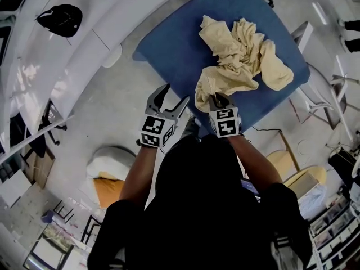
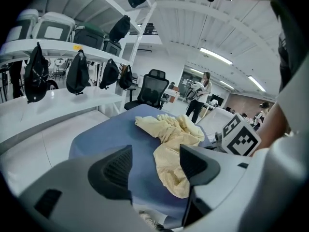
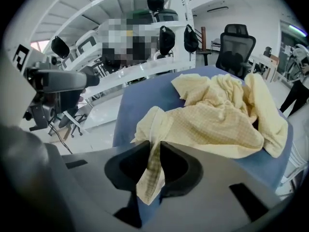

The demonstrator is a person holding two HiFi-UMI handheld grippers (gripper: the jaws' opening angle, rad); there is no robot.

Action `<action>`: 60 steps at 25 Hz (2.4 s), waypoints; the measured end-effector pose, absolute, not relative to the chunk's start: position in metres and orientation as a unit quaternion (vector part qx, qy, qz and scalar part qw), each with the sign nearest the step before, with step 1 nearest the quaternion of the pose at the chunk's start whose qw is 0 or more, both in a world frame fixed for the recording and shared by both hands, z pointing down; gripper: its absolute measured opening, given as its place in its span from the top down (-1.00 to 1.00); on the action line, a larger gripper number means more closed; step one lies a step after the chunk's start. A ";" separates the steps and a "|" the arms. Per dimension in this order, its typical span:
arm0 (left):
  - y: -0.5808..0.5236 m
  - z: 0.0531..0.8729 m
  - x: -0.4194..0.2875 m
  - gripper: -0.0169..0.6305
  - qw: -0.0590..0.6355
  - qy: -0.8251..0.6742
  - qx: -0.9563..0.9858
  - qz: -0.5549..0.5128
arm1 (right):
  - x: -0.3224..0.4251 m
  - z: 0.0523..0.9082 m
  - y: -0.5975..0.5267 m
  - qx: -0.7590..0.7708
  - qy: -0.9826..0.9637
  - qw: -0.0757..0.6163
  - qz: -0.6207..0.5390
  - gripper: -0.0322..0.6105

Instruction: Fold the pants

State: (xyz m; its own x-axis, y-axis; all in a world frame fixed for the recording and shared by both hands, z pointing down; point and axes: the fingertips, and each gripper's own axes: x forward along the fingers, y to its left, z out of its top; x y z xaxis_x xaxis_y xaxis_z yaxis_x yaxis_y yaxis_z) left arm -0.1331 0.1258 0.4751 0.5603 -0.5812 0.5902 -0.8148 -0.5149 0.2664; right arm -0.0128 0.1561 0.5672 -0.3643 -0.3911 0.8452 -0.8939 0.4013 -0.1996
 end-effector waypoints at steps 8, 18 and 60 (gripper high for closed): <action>0.123 0.468 -0.089 -0.02 0.249 -0.371 0.864 0.232 | 0.074 0.520 0.146 0.512 -0.731 0.338 0.298 0.72; 0.100 0.471 -0.024 -0.02 0.250 -0.357 0.866 0.245 | 0.235 0.499 0.142 0.599 -0.658 0.343 0.300 0.72; 0.063 0.487 -0.032 -0.01 0.273 -0.376 0.843 0.270 | 0.152 0.548 0.081 0.420 -0.761 0.424 0.255 0.08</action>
State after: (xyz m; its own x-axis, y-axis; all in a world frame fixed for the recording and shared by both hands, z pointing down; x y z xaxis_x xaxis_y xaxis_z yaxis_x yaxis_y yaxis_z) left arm -0.0316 0.0633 0.4866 0.5715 -0.4870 0.6605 -0.7816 -0.5683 0.2573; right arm 0.1523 0.0814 0.5480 -0.2870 -0.4233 0.8593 -0.8552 0.5173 -0.0308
